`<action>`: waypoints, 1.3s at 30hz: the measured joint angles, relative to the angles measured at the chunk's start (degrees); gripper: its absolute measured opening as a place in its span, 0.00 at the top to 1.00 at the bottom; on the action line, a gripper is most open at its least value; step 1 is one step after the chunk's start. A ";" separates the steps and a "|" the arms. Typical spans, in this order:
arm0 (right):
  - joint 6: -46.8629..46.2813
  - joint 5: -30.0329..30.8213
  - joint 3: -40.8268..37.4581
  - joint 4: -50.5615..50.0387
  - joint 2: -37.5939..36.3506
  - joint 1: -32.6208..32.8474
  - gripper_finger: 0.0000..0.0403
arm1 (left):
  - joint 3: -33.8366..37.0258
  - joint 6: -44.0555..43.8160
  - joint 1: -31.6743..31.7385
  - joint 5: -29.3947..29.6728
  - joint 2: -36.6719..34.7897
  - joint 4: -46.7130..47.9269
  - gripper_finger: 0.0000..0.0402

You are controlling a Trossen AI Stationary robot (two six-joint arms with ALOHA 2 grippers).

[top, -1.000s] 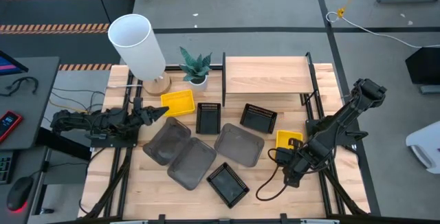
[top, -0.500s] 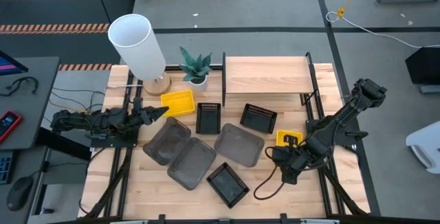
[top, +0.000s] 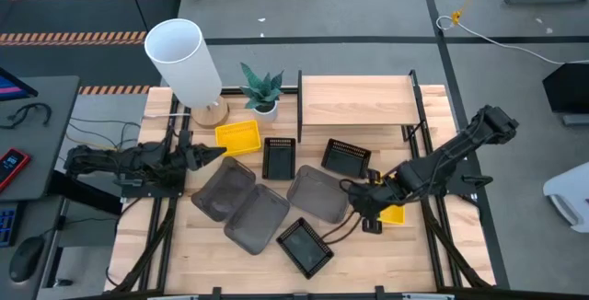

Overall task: Stack baskets on shelf by color
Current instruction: Stack the left yellow bin on top of the right yellow stacked bins

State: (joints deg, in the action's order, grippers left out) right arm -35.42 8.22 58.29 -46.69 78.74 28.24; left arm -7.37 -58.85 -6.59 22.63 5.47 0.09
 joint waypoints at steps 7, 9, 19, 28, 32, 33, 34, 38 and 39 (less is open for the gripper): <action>1.12 2.46 2.82 4.16 0.00 -2.28 0.67 | -6.49 2.30 0.00 -0.21 10.86 9.59 0.85; 0.75 1.37 4.19 6.31 0.00 -2.67 0.67 | -8.16 3.62 0.00 -1.75 14.67 11.23 0.83; -1.91 7.54 10.08 8.47 0.00 -0.62 0.67 | -18.68 14.25 0.07 -8.60 34.05 17.71 0.81; -0.04 13.11 11.09 8.39 0.00 0.80 0.67 | -29.94 18.75 3.85 -9.66 45.75 26.97 0.83; 1.00 16.96 11.09 8.53 -0.18 -0.49 0.67 | -32.26 19.50 7.52 -12.44 49.71 29.20 0.83; 1.07 17.34 11.09 8.65 -0.29 -0.95 0.67 | -32.56 19.52 8.49 -13.80 50.65 29.41 0.83; 1.19 17.45 11.09 9.05 -0.38 -1.49 0.67 | -32.84 19.54 9.38 -15.29 51.50 29.60 0.82; 4.42 17.49 11.11 11.03 -0.39 -2.95 0.67 | -34.68 20.42 12.07 -19.38 54.84 30.56 0.80; 5.50 17.48 11.11 11.89 -0.39 -3.31 0.67 | -35.22 20.94 12.49 -19.67 55.73 30.94 0.79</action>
State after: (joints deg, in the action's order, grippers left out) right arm -29.92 25.70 69.41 -34.80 78.35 24.92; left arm -42.59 -37.91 5.90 2.96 61.20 31.03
